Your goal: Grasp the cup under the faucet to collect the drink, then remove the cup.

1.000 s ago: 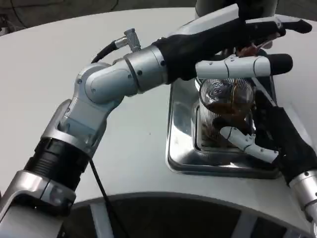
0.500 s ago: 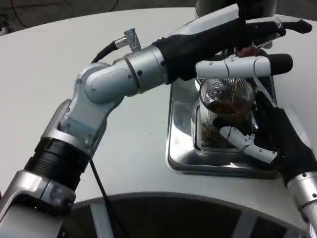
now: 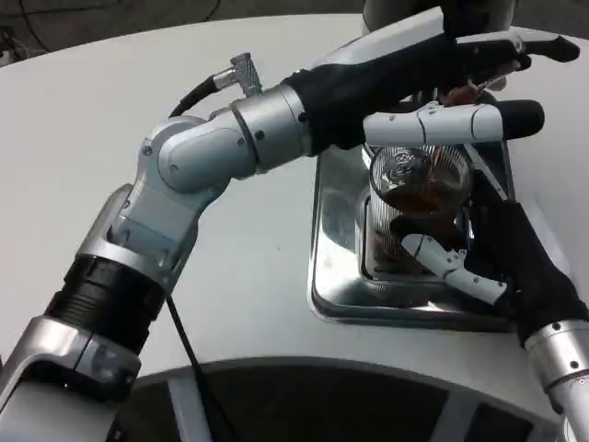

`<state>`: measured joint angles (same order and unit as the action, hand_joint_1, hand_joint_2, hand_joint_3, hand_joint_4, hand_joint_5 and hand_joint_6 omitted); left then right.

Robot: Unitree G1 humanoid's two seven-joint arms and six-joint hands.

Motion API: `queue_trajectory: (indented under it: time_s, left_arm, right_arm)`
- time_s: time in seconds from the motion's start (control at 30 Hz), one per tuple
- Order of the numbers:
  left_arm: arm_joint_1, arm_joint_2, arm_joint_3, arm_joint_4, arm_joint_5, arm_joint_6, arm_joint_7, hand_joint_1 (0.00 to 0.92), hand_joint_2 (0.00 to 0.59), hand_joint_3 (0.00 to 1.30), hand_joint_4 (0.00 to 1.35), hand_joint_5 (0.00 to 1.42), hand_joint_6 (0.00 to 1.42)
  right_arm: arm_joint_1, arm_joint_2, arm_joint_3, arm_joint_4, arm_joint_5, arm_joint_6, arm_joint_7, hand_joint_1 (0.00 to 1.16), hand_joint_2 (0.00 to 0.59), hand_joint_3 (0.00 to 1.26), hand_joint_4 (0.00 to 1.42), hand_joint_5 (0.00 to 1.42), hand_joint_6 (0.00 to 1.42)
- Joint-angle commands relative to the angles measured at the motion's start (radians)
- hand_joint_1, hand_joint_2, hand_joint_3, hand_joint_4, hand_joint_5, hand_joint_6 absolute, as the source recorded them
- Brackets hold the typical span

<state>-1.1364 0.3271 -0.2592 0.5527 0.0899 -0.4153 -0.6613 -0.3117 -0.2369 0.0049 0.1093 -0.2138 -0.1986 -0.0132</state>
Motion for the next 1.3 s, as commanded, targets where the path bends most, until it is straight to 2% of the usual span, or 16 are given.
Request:
queue_trajectory:
  time_s: [0.03,0.37,0.8,1.3]
  left_arm:
    - [0.044,0.007,-0.031,0.024,0.05,0.04,-0.027,0.0,0.123,0.15,0.05,0.08,0.11]
    - [0.057,0.005,-0.009,0.011,0.036,0.037,0.003,0.0,0.114,0.14,0.05,0.11,0.13]
    - [0.094,0.003,0.027,-0.042,0.005,0.034,0.026,0.0,0.109,0.14,0.08,0.16,0.16]
    - [0.117,-0.044,0.136,-0.109,-0.071,-0.016,0.1,0.0,0.098,0.1,0.09,0.21,0.2]
  right_arm:
    - [-0.003,0.028,0.011,0.0,-0.018,0.011,-0.031,0.6,0.246,0.07,0.11,0.22,0.0]
    - [-0.013,0.055,0.027,0.001,-0.051,0.029,-0.061,0.6,0.246,0.1,0.16,0.25,0.03]
    - [-0.003,0.088,0.033,0.008,-0.071,0.003,-0.106,0.63,0.243,0.2,0.25,0.32,0.1]
    - [0.013,0.102,0.039,0.01,-0.078,-0.025,-0.158,0.63,0.243,0.29,0.32,0.39,0.16]
